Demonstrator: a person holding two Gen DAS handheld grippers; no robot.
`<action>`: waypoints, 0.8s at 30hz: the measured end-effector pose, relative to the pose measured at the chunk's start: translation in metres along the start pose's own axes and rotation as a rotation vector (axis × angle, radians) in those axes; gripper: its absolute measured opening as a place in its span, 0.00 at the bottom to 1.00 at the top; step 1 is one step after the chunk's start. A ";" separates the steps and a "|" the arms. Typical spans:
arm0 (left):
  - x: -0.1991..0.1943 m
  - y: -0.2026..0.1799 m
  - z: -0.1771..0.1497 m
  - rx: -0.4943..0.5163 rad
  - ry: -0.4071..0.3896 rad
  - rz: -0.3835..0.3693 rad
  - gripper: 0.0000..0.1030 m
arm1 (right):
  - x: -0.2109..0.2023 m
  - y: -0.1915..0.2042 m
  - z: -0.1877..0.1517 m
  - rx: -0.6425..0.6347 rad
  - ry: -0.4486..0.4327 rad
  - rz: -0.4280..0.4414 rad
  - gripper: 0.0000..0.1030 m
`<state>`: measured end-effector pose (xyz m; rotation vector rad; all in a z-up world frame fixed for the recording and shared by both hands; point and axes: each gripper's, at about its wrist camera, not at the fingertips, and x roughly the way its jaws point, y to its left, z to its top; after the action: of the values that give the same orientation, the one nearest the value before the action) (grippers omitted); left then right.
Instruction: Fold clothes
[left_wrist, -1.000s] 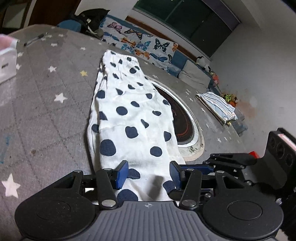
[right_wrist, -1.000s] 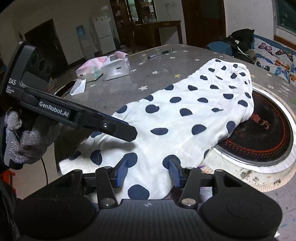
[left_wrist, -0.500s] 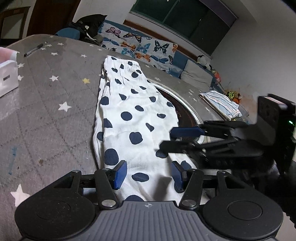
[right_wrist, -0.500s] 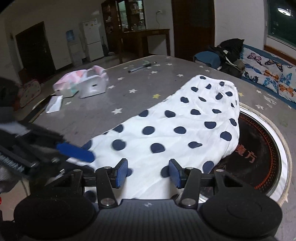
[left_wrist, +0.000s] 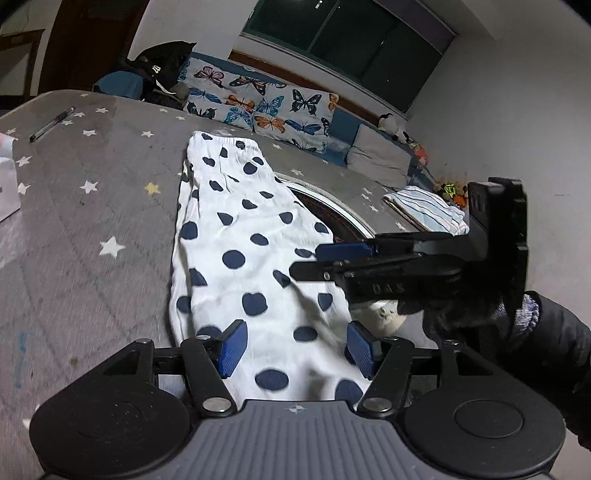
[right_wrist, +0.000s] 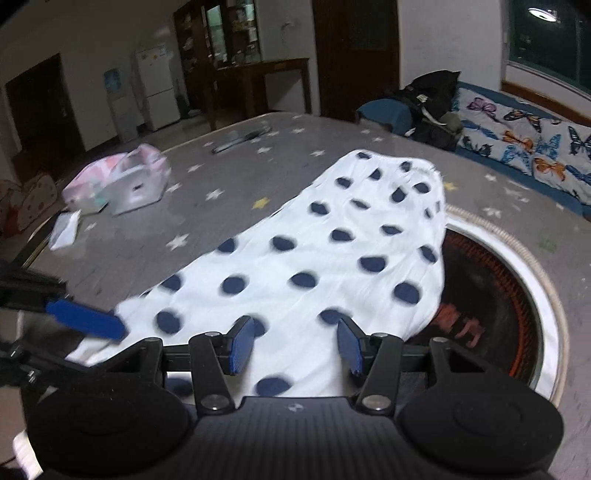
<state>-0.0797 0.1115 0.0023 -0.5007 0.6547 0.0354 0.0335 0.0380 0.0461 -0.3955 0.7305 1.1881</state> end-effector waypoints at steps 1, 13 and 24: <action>0.004 0.001 0.001 -0.003 0.005 0.007 0.61 | 0.003 -0.005 0.003 0.008 -0.002 -0.012 0.51; 0.016 0.014 -0.002 -0.034 0.056 0.020 0.61 | 0.038 -0.024 0.023 0.007 0.034 -0.081 0.54; 0.017 0.012 -0.004 -0.023 0.052 -0.001 0.67 | 0.071 -0.024 0.045 -0.014 0.046 -0.093 0.57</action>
<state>-0.0711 0.1181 -0.0153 -0.5254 0.7057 0.0294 0.0825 0.1079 0.0267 -0.4645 0.7360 1.0999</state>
